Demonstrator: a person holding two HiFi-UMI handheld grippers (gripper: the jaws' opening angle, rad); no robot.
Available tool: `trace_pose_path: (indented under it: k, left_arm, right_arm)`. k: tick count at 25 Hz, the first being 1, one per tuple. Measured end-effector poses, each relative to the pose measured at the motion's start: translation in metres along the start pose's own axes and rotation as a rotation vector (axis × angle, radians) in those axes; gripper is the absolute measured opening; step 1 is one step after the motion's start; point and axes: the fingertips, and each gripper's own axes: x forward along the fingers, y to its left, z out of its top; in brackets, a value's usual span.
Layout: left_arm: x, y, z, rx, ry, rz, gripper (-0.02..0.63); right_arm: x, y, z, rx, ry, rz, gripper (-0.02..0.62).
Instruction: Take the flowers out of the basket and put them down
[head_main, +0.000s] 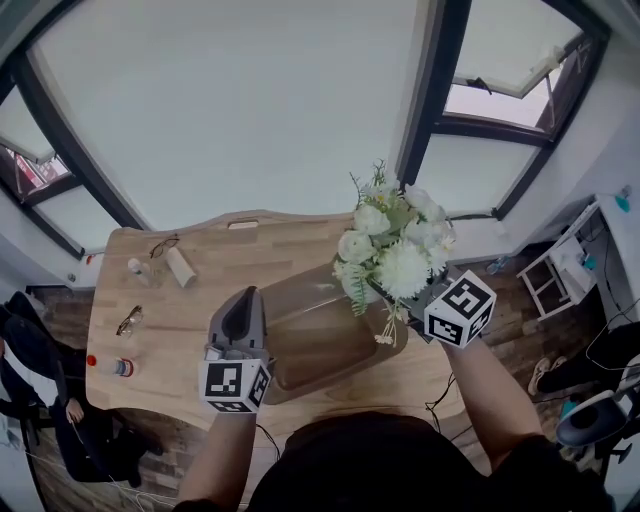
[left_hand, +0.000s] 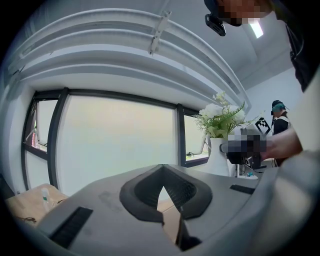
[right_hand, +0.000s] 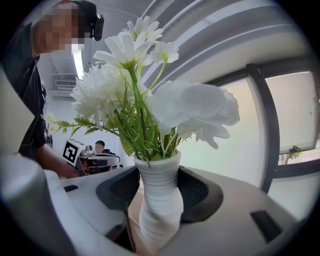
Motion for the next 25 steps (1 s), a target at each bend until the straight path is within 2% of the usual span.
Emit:
trace_pose_path:
  k: [6, 11, 25]
  left_arm:
    - [0.016, -0.01, 0.003, 0.006, -0.004, -0.033, 0.0]
    - [0.032, -0.046, 0.009, 0.013, -0.004, -0.069, 0.0]
    - [0.067, -0.084, -0.008, 0.007, 0.023, -0.192, 0.0]
  right_arm:
    - [-0.019, -0.016, -0.001, 0.01, -0.006, -0.053, 0.258]
    - [-0.056, -0.038, -0.003, 0.018, -0.013, -0.098, 0.258]
    - [-0.098, -0.065, -0.025, 0.042, 0.002, -0.227, 0.258]
